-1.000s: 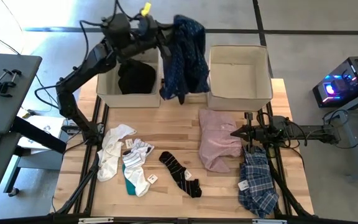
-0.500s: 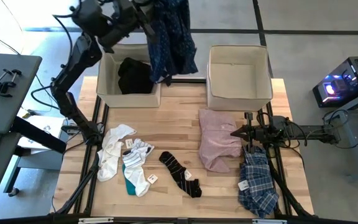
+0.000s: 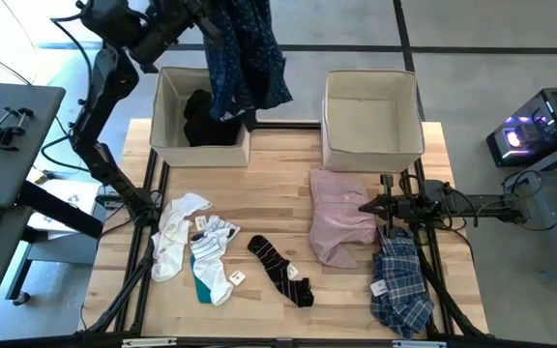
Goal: Sort clothes
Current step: Put the dark blue polo shirt into the left laundry organizer
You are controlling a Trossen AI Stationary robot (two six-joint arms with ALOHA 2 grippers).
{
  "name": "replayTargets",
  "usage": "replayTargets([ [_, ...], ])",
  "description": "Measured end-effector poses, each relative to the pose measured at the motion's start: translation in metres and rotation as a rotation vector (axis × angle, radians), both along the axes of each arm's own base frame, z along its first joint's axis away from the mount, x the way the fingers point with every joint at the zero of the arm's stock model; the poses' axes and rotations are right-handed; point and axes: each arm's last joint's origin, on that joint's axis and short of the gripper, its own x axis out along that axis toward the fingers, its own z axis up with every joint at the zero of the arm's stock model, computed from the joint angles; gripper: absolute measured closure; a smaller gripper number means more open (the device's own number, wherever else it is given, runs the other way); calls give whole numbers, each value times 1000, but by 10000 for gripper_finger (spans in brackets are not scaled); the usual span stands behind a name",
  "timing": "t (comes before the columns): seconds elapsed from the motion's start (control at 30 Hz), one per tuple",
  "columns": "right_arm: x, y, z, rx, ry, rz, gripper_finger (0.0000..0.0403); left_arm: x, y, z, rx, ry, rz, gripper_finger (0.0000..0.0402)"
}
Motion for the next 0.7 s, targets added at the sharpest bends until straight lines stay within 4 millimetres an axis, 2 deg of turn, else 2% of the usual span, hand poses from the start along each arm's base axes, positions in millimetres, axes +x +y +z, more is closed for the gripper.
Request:
replayTargets([
  [0.33, 0, 0, 0, 0, 0, -3, 402, -31, 0, -3, -75, 92, 97, 401],
  [0.7, 0, 0, 0, 0, 0, -8, 402, -58, 8, -22, -226, 290, 285, 401],
])
